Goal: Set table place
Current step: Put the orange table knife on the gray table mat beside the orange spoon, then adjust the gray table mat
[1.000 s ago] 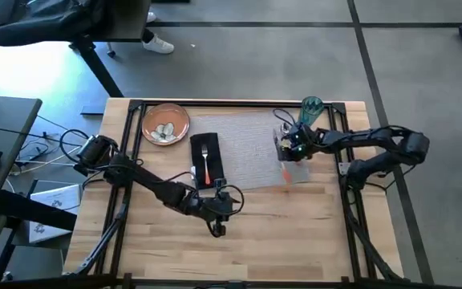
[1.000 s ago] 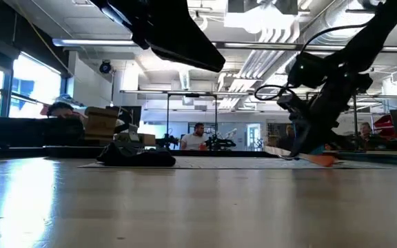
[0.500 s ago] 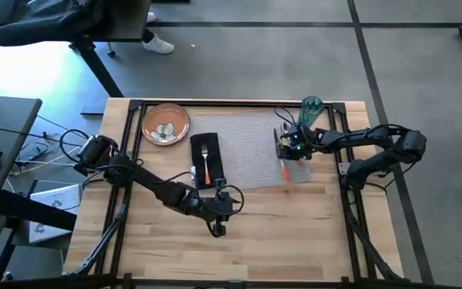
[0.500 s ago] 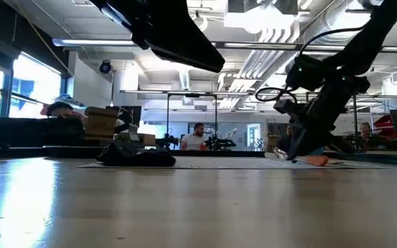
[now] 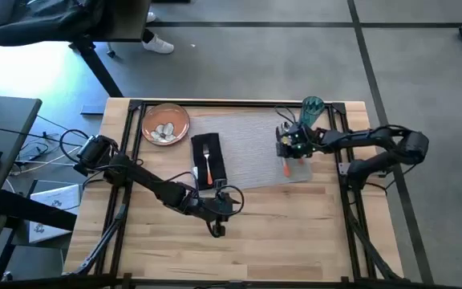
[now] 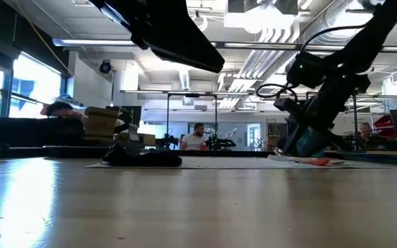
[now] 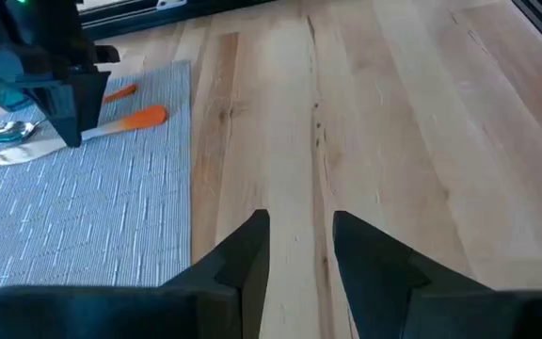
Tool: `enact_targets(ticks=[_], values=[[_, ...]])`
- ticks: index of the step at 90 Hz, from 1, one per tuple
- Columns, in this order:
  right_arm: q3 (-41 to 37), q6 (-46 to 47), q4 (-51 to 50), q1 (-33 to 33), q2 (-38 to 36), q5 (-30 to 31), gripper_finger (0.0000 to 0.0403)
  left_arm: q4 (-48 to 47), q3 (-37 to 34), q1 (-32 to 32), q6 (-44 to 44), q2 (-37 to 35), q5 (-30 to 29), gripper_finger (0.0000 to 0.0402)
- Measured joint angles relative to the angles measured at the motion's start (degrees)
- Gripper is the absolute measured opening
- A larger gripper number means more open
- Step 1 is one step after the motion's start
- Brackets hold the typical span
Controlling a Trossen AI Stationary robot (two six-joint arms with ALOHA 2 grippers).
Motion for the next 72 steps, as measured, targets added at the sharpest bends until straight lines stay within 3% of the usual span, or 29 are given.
enact_targets(ticks=[34,53,60,72], values=[[0.2,-1.1,-2.6,0.0,-4.7,0.0,0.0142,-0.4,0.0,-0.2,-0.1,0.0,0.1,0.0101],[6.7,-10.4,-22.2,3.4,-13.6,-5.7,0.0142,-9.8,0.1,-3.3,-7.8,-4.4,-2.1,0.0101],[8.2,-10.6,-29.4,7.2,-17.4,-2.7,0.0142,-17.7,0.2,-5.0,-13.7,-5.9,-3.4,0.0101],[6.8,-5.0,-38.5,15.2,-21.1,7.6,0.0142,-30.5,0.1,-7.3,-24.7,-6.0,-2.9,0.0101]])
